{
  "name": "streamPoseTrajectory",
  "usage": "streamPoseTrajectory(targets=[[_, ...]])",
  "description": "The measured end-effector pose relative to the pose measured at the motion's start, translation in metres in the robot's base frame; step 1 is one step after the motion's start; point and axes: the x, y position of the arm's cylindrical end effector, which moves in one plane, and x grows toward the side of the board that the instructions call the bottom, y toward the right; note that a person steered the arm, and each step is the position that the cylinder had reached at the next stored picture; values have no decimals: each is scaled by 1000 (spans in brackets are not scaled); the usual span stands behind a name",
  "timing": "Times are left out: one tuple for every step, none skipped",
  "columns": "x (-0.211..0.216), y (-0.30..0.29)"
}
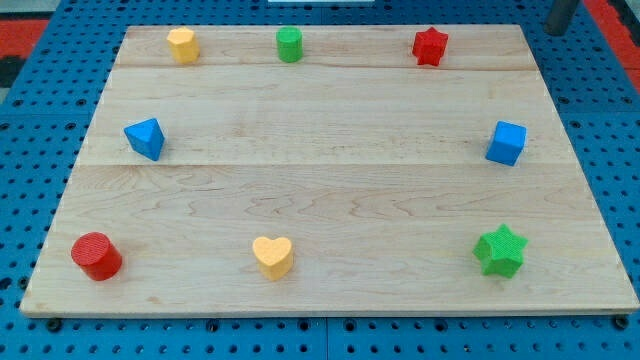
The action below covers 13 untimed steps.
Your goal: Place the cube diagonally top right to the triangle
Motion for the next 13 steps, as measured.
streamPoseTrajectory(targets=[[0, -2], [0, -2], [11, -2], [45, -8], [39, -53], [20, -74], [81, -43], [163, -39], [168, -37], [184, -34], [195, -17], [195, -15], [196, -43]])
